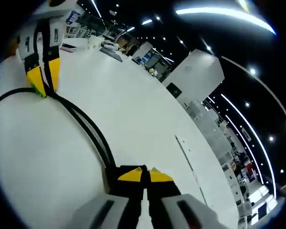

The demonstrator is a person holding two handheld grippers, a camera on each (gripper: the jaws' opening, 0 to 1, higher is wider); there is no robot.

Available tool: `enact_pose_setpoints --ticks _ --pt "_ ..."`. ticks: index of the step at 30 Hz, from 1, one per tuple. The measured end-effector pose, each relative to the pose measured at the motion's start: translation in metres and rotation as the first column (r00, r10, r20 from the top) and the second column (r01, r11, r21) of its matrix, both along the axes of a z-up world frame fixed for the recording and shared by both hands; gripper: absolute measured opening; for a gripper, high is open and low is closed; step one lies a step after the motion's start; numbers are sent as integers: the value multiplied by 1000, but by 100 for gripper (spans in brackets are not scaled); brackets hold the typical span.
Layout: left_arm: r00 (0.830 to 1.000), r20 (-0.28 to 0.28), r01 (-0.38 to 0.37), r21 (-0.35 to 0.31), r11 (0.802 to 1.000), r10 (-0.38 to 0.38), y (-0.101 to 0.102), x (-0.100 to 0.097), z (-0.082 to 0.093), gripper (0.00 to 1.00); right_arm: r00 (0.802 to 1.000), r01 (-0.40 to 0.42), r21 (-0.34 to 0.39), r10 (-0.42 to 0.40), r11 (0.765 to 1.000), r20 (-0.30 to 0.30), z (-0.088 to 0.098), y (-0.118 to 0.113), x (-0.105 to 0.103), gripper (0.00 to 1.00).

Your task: Find the charging cable on the desk, coil it up and secure with Velcro.

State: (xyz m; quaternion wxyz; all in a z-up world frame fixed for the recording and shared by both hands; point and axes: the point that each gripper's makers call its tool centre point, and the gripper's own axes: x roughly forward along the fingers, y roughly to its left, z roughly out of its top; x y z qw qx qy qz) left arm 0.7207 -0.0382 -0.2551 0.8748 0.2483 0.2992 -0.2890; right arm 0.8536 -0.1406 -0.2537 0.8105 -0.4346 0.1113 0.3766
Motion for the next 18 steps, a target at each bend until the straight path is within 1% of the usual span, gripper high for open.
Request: enact_pose_setpoints --ticks 1,2,3,4,7,9,12,14,15,18 --pt "1000 0 -1 -1 1000 1 0 0 0 8 1000 0 8 0 1000 -27 0 1 0 5" --pt "1000 0 -2 -2 1000 2 0 0 0 8 999 -3 2 3 1000 -35 0 1 1 5" --pt "1000 -1 -2 -3 1000 2 0 0 0 8 998 7 11 -6 1000 -62 0 0 0 5" --pt "1000 -1 -2 -3 1000 2 0 0 0 8 997 13 16 -12 1000 -71 0 0 1 5" --pt "1000 -1 -2 -4 1000 2 0 0 0 8 997 7 14 -6 1000 -71 -1 0 1 6" --pt "1000 -1 -3 -5 1000 3 0 0 0 8 997 29 26 -28 999 -73 0 -1 3 7" --pt "1000 -2 -5 -7 1000 5 0 0 -1 8 997 51 25 -49 998 -56 3 -3 6 15" --pt "1000 -1 -5 -7 1000 5 0 0 -1 8 998 64 20 -64 998 -27 7 -6 10 23" --pt "1000 -1 -6 -7 1000 6 0 0 -1 8 997 78 31 -78 996 -28 10 -8 13 25" --pt "1000 -1 -7 -8 1000 7 0 0 -1 8 996 76 53 -73 996 -44 9 -10 13 25"
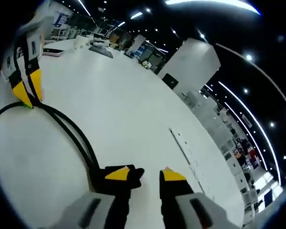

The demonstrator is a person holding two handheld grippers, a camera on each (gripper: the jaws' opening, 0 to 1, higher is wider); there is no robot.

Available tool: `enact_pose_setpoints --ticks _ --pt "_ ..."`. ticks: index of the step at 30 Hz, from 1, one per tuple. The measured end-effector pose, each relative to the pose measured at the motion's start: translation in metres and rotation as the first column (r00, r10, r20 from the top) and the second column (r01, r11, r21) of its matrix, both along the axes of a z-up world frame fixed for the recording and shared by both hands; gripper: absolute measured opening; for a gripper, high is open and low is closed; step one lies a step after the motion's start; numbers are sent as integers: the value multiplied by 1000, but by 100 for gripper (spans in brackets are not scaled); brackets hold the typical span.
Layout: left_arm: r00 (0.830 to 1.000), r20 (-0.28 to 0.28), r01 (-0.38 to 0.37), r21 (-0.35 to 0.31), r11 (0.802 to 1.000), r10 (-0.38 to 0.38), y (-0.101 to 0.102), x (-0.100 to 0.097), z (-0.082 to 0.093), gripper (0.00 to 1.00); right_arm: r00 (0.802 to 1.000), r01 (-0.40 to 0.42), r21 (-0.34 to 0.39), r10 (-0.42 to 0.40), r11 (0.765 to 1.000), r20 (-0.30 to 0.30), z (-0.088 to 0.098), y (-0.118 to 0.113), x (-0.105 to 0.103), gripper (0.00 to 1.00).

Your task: Find the charging cable on the desk, coil it up and secure with Velcro.

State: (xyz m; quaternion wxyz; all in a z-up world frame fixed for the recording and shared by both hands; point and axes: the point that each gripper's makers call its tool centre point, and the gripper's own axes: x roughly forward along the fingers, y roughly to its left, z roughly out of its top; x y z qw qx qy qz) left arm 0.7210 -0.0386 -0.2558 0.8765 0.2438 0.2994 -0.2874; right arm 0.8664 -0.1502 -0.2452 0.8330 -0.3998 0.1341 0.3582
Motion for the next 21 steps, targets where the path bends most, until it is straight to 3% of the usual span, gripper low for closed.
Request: enact_pose_setpoints --ticks 9,18,21 --pt "1000 0 -1 -3 1000 1 1 2 1 8 999 40 -1 -39 999 36 0 -2 10 22" --pt "1000 0 -2 -6 1000 2 1 2 1 8 997 78 55 -78 995 5 -1 -4 11 21" --pt "1000 0 -4 -10 1000 4 0 1 1 8 990 141 129 -136 982 -48 -6 -3 9 15"
